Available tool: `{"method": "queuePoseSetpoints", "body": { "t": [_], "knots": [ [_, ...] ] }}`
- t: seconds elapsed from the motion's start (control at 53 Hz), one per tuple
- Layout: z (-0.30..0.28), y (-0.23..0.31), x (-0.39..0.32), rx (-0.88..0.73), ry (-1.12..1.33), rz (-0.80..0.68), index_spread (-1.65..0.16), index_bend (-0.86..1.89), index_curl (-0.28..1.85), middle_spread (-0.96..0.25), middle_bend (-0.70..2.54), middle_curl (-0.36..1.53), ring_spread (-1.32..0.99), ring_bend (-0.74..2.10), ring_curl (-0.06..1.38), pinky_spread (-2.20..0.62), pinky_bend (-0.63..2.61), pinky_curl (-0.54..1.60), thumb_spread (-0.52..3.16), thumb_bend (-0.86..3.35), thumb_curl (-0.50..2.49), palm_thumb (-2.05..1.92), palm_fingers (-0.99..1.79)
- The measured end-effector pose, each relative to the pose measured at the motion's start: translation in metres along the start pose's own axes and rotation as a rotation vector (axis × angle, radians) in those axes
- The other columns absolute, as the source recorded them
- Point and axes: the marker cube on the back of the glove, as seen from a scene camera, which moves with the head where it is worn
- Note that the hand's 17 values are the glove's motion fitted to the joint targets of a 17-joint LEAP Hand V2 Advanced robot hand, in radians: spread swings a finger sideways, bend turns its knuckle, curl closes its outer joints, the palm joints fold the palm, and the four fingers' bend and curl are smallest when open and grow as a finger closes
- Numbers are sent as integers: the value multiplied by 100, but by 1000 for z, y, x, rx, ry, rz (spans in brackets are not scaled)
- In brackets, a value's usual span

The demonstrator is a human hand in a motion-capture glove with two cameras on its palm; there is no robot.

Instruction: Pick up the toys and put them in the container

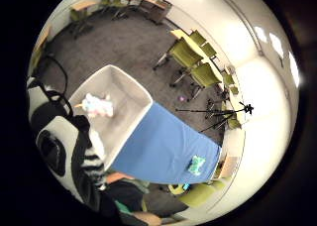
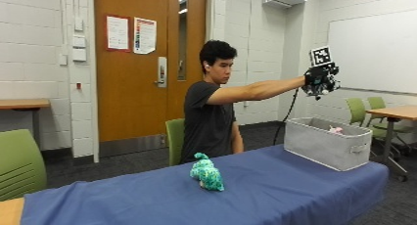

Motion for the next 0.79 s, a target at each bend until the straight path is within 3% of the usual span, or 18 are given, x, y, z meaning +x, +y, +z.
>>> {"method": "queuePoseSetpoints", "body": {
  "t": [0.094,0.208,0.226,0.245,0.283,0.34,0.434,0.585,0.642,0.793],
  "knots": [
    [12,-2,-5,-18,-15,19,-22,67,79,-31,94,65,-41,107,54,-43,86,40,39,18,108,51,119],
    [34,7,16,-155,169,-6,-23,63,80,-33,90,64,-42,109,54,-42,84,38,44,12,110,42,107],
    [37,9,21,-190,205,-16,-25,56,79,-33,85,62,-42,108,53,-42,88,40,49,11,109,40,96],
    [39,11,26,-217,226,-25,-27,36,75,-31,75,59,-40,109,53,-38,95,42,61,1,105,23,65],
    [41,12,26,-233,199,-13,-27,26,78,-27,55,56,-35,98,55,-33,109,50,76,-10,94,4,6],
    [41,11,17,-206,85,37,-28,14,71,-22,47,52,-28,82,51,-26,116,50,84,-14,83,-12,-19],
    [36,11,18,-181,15,196,-31,8,54,-16,38,46,-24,67,38,-18,114,43,91,-14,69,-18,-13],
    [37,23,-33,-174,147,103,-32,12,47,-12,35,44,-20,63,34,-12,111,40,96,-14,52,-19,-7],
    [29,39,-9,-165,249,139,-32,13,45,-12,36,45,-20,62,33,-11,108,39,96,-14,47,-18,-5],
    [-5,79,23,-112,170,210,-33,16,43,-11,36,44,-20,60,32,-9,103,37,97,-13,36,-18,-1]
  ]
}}
